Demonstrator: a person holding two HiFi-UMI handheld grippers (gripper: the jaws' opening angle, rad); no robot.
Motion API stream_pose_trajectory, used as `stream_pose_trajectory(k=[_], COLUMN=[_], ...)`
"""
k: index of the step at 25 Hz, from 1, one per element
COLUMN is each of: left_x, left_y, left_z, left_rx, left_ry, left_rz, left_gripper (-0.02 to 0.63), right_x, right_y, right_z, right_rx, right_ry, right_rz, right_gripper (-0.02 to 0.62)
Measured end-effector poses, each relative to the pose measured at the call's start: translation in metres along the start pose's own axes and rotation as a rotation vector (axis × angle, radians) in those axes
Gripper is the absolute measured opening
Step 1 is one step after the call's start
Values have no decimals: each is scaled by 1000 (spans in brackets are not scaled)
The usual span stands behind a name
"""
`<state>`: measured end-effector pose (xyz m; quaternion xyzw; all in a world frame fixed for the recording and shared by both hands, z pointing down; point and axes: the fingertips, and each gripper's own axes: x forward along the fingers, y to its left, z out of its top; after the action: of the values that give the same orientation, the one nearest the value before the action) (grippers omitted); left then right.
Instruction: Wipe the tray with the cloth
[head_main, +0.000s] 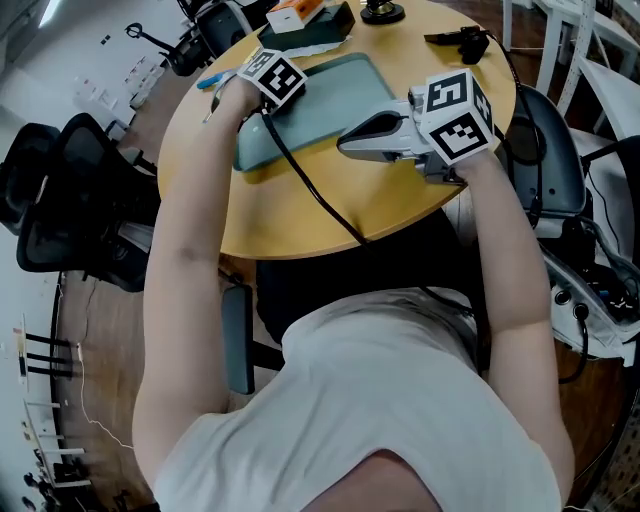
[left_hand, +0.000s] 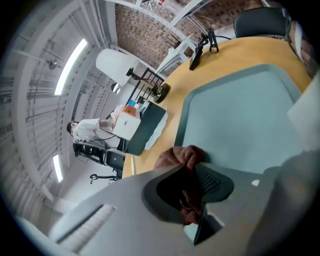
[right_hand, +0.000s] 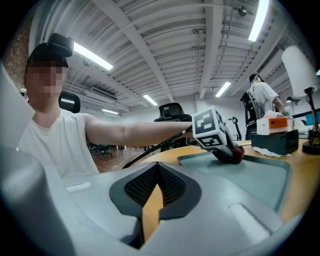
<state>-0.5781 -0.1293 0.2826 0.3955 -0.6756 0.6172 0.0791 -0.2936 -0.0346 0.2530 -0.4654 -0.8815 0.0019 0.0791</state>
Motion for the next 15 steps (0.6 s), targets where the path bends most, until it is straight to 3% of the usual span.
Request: stream_pose_trajectory(k=[5,8,15], left_x=[-15,-21,-59], left_y=[23,20,-18], left_z=[-65,-94,-91], left_rx=[-17,-33,-31], left_ry=[125,190,85], left_rz=[103,98,-33], left_gripper=[383,383,382], right_x=[-1,-2,-3], right_y=[1,0,1], right_z=[5,7,6], right_rx=[8,6,8], right_ry=[-7,-8,-9], right_rz=[-2,-5,-4], right_gripper=[2,2,2])
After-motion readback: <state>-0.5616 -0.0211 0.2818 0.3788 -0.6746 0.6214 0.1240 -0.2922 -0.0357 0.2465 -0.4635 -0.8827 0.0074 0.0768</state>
